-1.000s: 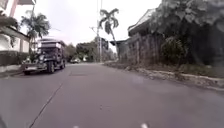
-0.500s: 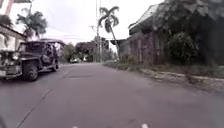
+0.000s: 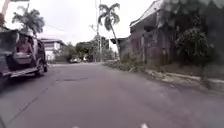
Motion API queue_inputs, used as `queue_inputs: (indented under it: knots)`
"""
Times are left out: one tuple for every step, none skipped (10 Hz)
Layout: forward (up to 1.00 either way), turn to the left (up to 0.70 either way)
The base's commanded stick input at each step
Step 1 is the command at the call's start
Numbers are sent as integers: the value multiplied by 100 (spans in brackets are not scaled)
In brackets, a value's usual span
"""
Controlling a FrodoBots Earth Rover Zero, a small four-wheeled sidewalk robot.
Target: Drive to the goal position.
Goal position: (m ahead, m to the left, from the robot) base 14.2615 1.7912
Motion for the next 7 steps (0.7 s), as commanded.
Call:
queue_inputs:
  knots:
    - [100, 1]
    - [100, 1]
    - [100, 1]
    - [100, 1]
    - [100, 1]
    - [100, 1]
    - [100, 1]
